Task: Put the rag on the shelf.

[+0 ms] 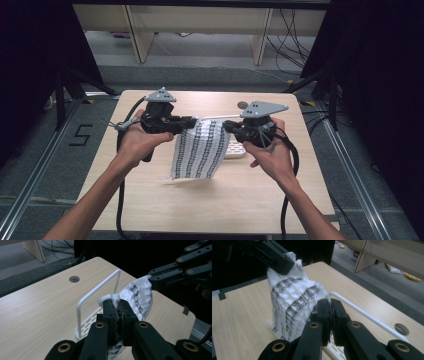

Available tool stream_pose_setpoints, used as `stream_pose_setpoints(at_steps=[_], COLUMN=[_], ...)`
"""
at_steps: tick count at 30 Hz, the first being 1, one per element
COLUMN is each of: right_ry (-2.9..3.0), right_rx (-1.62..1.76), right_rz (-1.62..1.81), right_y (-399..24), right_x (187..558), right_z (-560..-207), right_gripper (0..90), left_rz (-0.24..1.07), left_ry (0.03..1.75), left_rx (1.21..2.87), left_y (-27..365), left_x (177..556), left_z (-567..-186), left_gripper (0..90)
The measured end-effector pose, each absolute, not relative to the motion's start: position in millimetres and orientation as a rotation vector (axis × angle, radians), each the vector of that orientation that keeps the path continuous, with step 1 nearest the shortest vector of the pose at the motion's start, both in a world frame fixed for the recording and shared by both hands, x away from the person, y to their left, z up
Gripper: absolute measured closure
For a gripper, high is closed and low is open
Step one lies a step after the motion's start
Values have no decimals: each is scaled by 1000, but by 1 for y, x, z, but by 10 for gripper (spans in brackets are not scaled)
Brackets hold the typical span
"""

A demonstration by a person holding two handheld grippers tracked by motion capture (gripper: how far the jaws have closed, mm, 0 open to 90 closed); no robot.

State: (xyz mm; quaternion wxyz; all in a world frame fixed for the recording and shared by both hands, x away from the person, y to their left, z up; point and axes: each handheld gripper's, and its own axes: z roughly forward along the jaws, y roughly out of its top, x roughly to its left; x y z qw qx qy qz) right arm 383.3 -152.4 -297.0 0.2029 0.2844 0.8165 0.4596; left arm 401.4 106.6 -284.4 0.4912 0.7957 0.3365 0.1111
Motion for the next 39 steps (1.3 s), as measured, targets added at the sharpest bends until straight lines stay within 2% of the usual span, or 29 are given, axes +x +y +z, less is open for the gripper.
stream_pose_setpoints(at_steps=[5,17,39], right_ry=[2227,2159,2075], right_rx=[823,877,912], right_rz=[1290,1283,1269], right_y=[-171,-194,-194], right_x=[387,403,446], right_z=[-279,-261,-240], right_gripper=[874,874,873], left_rz=[267,272,276], left_ry=[792,790,865], left_rx=[1917,1876,1789], left_y=[92,64,56], left_x=[405,425,469], left_z=[-272,-261,-254], left_gripper=[852,851,850])
